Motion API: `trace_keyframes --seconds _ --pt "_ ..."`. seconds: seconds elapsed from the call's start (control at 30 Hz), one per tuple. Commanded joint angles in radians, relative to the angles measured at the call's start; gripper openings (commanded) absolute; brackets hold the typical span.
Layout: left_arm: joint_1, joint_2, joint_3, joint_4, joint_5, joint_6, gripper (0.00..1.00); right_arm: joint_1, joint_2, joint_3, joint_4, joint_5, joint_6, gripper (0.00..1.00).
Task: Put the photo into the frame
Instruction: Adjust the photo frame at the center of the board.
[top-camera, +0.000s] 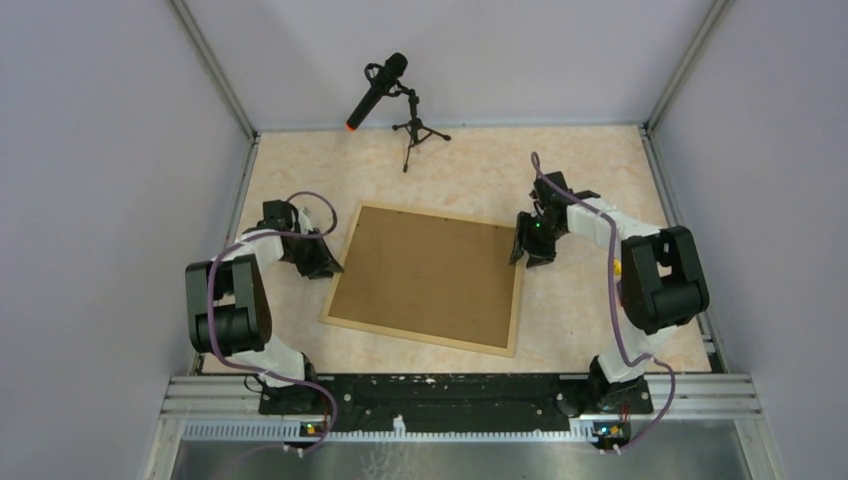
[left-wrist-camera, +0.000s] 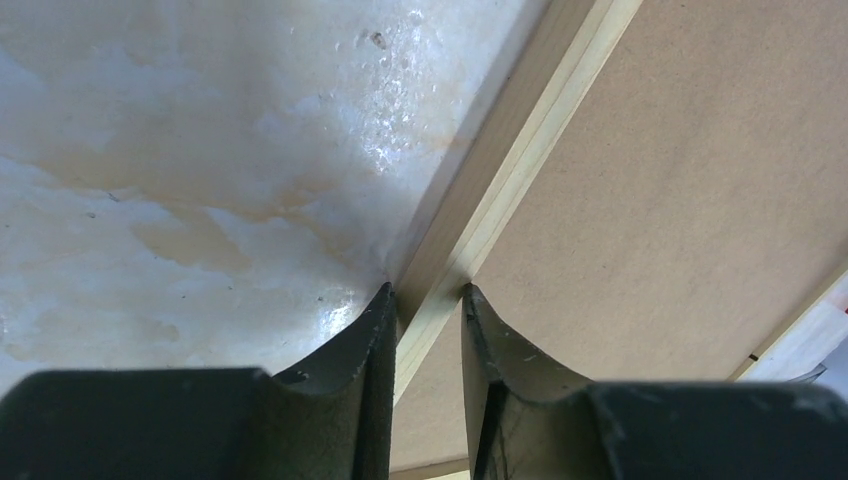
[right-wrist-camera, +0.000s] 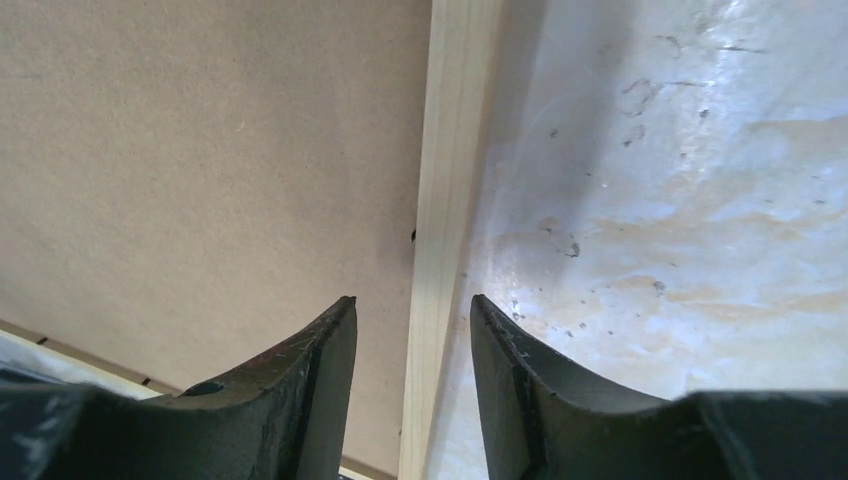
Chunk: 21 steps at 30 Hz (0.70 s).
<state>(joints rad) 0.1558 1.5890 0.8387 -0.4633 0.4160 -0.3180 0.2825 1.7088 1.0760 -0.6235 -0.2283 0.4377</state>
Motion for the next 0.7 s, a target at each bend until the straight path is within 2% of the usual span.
trace_keyframes --seconds 0.0,0.13,0.27,0.67 --pt "-0.013 0.036 -0.011 -0.055 -0.017 0.016 0.19 -0.011 0.006 0.081 -0.078 0.033 -0.036 0.43" --pt "-0.013 0.026 -0.014 -0.056 -0.055 0.007 0.06 -0.018 0.002 0.084 -0.106 0.069 -0.049 0.35" --pt "-0.013 0.02 -0.013 -0.057 -0.075 0.005 0.01 -0.029 0.029 0.1 -0.1 0.071 -0.053 0.31" --pt "-0.019 0.007 -0.017 -0.054 -0.08 0.004 0.0 -0.045 0.128 0.143 -0.06 0.073 -0.048 0.28"
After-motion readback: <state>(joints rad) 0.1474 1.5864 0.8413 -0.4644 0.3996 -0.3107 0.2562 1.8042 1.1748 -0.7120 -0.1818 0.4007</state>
